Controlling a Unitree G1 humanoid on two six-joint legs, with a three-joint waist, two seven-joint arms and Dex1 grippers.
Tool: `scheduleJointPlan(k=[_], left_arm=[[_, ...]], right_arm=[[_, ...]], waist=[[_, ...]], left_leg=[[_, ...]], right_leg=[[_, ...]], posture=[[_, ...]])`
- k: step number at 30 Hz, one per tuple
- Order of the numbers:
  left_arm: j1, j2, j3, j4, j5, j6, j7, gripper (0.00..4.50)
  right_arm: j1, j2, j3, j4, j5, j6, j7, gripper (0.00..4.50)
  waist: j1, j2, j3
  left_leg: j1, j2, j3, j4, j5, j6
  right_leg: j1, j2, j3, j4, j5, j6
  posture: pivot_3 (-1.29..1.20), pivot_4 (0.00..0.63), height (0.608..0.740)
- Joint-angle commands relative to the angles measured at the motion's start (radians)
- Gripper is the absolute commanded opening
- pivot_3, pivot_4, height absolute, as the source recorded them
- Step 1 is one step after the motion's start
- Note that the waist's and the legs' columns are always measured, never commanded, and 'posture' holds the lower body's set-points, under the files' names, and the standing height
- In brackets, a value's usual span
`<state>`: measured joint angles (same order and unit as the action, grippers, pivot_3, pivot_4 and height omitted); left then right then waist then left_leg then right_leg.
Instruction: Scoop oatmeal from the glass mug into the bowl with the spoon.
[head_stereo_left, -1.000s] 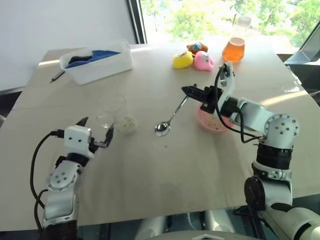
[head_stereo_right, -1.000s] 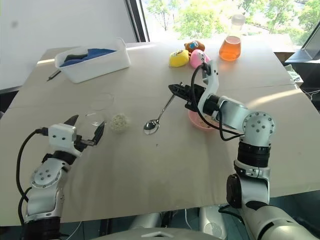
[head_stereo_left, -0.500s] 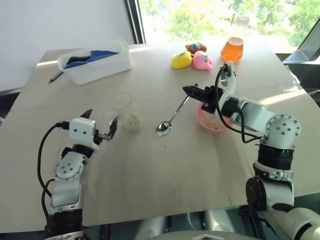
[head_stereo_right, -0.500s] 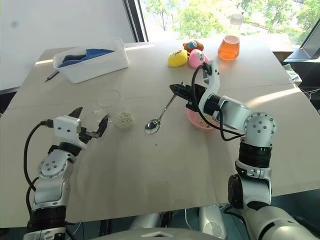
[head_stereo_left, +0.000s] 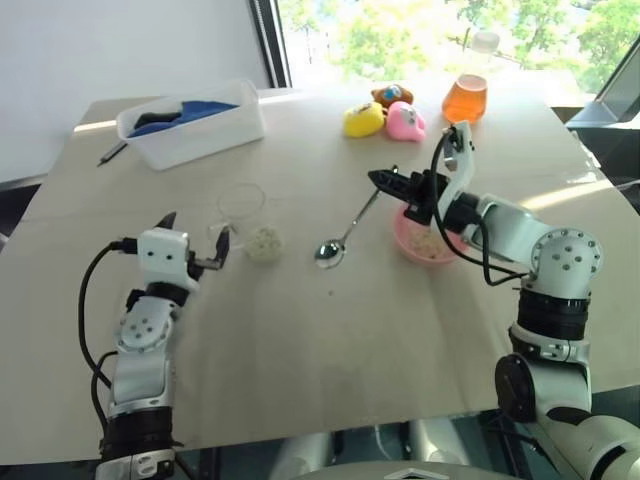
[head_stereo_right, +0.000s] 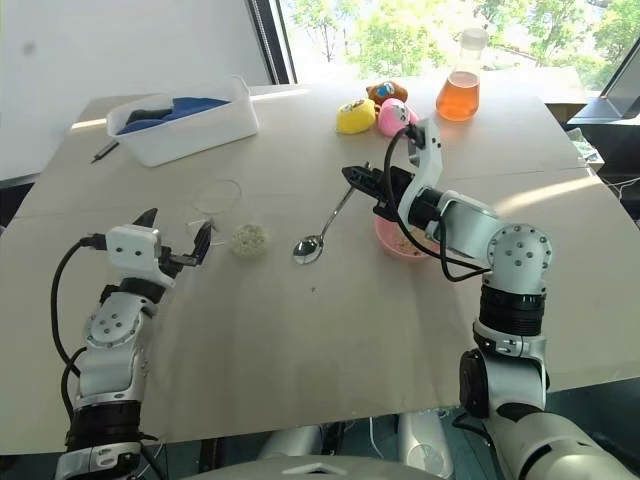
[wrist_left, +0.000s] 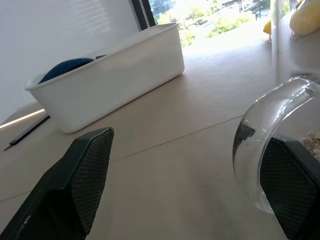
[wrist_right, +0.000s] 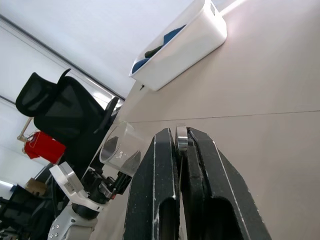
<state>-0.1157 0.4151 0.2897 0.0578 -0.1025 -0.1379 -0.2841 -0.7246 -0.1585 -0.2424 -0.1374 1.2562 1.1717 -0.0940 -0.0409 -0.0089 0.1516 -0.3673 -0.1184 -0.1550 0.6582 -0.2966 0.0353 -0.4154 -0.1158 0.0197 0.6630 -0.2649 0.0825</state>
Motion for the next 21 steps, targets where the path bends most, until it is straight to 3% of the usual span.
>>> scheduleJointPlan(k=[1, 3, 15, 19, 21], left_arm=[[-0.024, -0.008, -0.007, 0.005, 0.013, -0.040, 0.024, 3.27], [-0.031, -0.013, -0.016, 0.014, 0.016, -0.045, 0.029, 2.24], [-0.026, -0.039, -0.050, 0.021, 0.005, -0.037, 0.034, 2.24], [-0.006, -0.052, -0.054, -0.001, 0.003, -0.033, 0.039, 0.92], [0.000, -0.055, -0.057, -0.005, 0.002, -0.031, 0.036, 0.92]], right_arm=[[0.002, -0.002, 0.003, -0.037, 0.016, -0.021, 0.009, 0.00], [0.005, -0.004, 0.005, -0.038, 0.015, -0.024, 0.010, 0.00], [0.004, -0.007, 0.016, -0.033, 0.005, -0.039, 0.018, 0.00], [0.003, -0.008, 0.020, -0.034, 0.007, -0.041, 0.017, 0.00], [0.001, -0.010, 0.020, -0.030, 0.007, -0.042, 0.018, 0.00]], waist=[[-0.001, 0.000, 0.000], [-0.001, 0.000, 0.000], [0.000, 0.000, 0.000], [0.000, 0.000, 0.000], [0.000, 0.000, 0.000]], left_leg=[[0.000, 0.000, 0.000, 0.000, 0.000, 0.000], [-0.001, 0.000, 0.000, 0.001, 0.000, 0.000], [-0.004, 0.000, -0.001, 0.007, 0.000, 0.000], [-0.004, 0.000, -0.001, 0.008, 0.000, 0.000], [-0.004, 0.000, -0.001, 0.009, 0.000, 0.000]], right_leg=[[0.000, 0.000, 0.000, 0.000, 0.000, 0.000], [0.000, 0.000, 0.000, 0.000, 0.000, 0.000], [0.000, 0.000, -0.001, 0.001, 0.001, 0.001], [0.000, 0.000, -0.001, 0.001, 0.001, 0.002], [0.000, 0.000, -0.001, 0.001, 0.002, 0.002]], posture=[[0.00, 0.150, 0.740], [0.00, 0.150, 0.740], [0.00, 0.150, 0.740], [0.00, 0.150, 0.740], [0.00, 0.150, 0.740]])
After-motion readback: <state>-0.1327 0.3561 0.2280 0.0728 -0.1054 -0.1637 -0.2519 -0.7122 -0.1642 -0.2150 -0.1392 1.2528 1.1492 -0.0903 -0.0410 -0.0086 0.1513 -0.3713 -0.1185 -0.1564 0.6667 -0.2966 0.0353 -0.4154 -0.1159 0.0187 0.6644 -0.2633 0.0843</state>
